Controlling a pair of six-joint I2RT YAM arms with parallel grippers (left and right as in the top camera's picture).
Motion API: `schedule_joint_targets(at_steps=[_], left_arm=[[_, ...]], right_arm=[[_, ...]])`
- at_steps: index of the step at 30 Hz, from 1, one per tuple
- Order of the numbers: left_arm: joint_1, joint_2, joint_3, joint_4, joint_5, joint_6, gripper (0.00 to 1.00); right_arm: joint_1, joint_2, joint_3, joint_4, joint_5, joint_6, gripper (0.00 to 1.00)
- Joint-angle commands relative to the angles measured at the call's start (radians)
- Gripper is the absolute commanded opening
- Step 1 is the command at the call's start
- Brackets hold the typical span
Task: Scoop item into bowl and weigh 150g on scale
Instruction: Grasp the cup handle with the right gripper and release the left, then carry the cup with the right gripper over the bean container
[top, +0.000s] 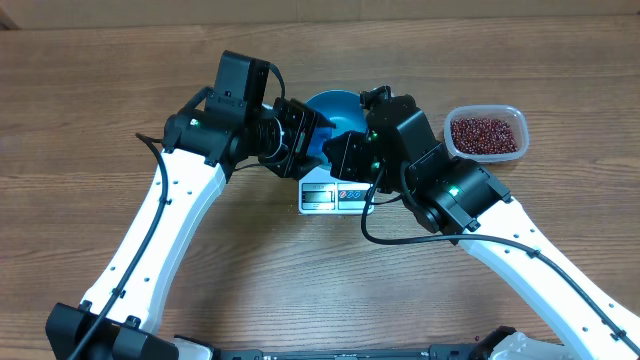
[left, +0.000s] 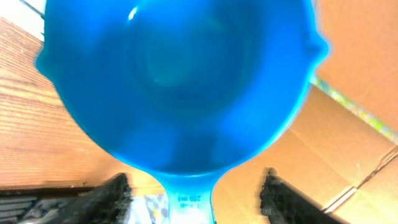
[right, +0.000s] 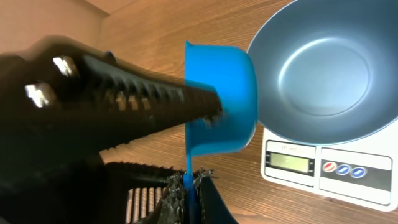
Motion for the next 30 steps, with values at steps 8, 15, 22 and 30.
schedule_joint_targets(at_steps=[8, 15, 22, 30], left_arm=[[0.01, -0.002, 0.016, 0.082, -0.09, 0.557, 1.0], [0.033, -0.002, 0.016, 0.08, -0.103, 0.676, 0.94], [0.031, -0.002, 0.016, 0.045, -0.131, 1.021, 0.55], [0.033, -0.002, 0.016, -0.084, -0.228, 1.089, 0.71]], right_arm=[[-0.151, 0.003, 0.185, -0.263, -0.01, -0.223, 0.04], [-0.28, 0.064, 0.486, -0.631, -0.002, -0.407, 0.04], [-0.461, 0.156, 0.563, -0.829, 0.121, -0.536, 0.04], [-0.602, 0.242, 0.562, -0.819, 0.121, -0.657, 0.04]])
